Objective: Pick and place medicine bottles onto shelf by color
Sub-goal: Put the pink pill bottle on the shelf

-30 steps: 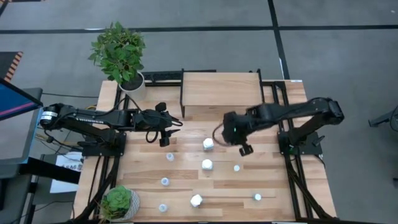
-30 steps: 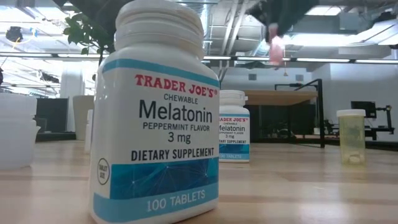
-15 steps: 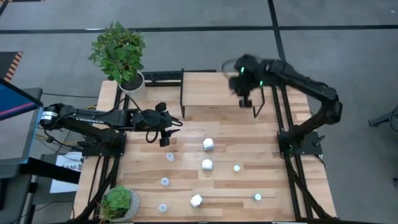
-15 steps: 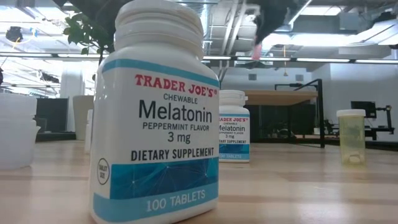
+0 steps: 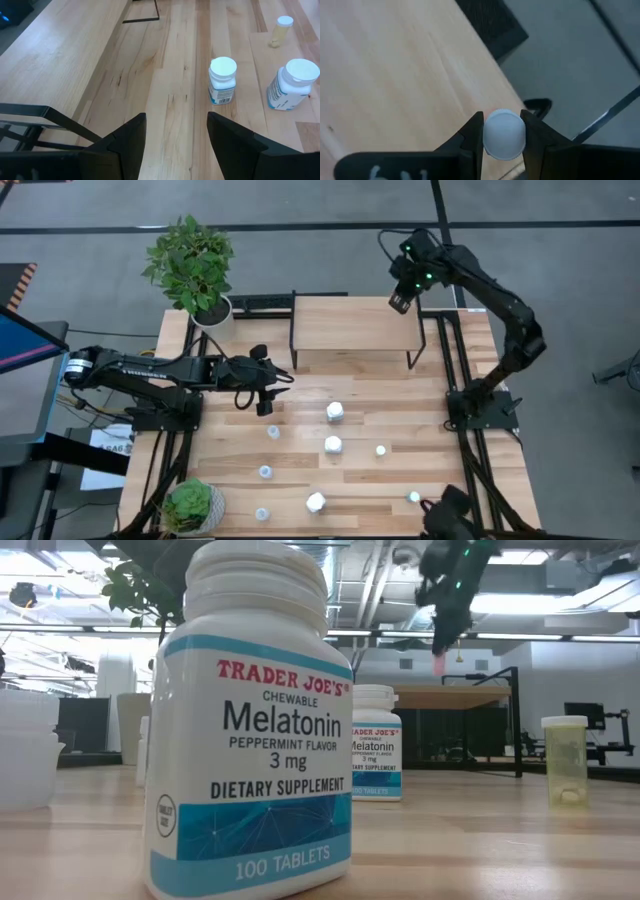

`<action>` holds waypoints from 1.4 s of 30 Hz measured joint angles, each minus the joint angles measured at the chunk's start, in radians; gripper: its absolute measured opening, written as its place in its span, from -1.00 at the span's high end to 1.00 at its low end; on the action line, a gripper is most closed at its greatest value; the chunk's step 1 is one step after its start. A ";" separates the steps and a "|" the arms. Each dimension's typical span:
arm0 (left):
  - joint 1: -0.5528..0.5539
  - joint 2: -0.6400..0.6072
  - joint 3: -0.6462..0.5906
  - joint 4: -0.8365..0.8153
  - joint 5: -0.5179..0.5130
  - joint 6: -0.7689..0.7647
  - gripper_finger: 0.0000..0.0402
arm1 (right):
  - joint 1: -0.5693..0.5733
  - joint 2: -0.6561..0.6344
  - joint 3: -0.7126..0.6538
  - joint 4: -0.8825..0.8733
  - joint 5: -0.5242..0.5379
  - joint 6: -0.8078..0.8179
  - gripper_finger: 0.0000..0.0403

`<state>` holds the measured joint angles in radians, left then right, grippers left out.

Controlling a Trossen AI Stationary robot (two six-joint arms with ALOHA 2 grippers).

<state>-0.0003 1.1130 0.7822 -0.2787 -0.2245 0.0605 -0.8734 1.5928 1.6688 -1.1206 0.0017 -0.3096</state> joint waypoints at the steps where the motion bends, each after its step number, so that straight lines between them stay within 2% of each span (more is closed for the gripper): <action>1: 0.000 0.000 0.000 0.000 0.000 0.000 0.01 | -0.001 0.018 0.000 0.000 0.000 0.007 0.49; 11: 0.000 0.000 0.000 0.000 0.000 0.000 0.01 | 0.002 0.122 -0.001 0.008 -0.008 0.041 0.49; 19: 0.000 0.000 0.000 0.000 0.000 0.000 0.01 | 0.000 0.128 -0.001 0.032 -0.010 0.074 0.47; 32: 0.000 0.000 0.000 0.000 0.000 0.000 0.01 | 0.000 0.127 -0.001 0.028 -0.002 0.075 0.04; 42: 0.000 0.000 0.000 0.000 0.000 0.000 0.01 | 0.000 0.127 -0.001 0.047 -0.002 0.074 -0.02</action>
<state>-0.0002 1.1130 0.7818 -0.2787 -0.2248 0.0605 -0.8734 1.7199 1.6680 -1.0739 -0.0002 -0.2359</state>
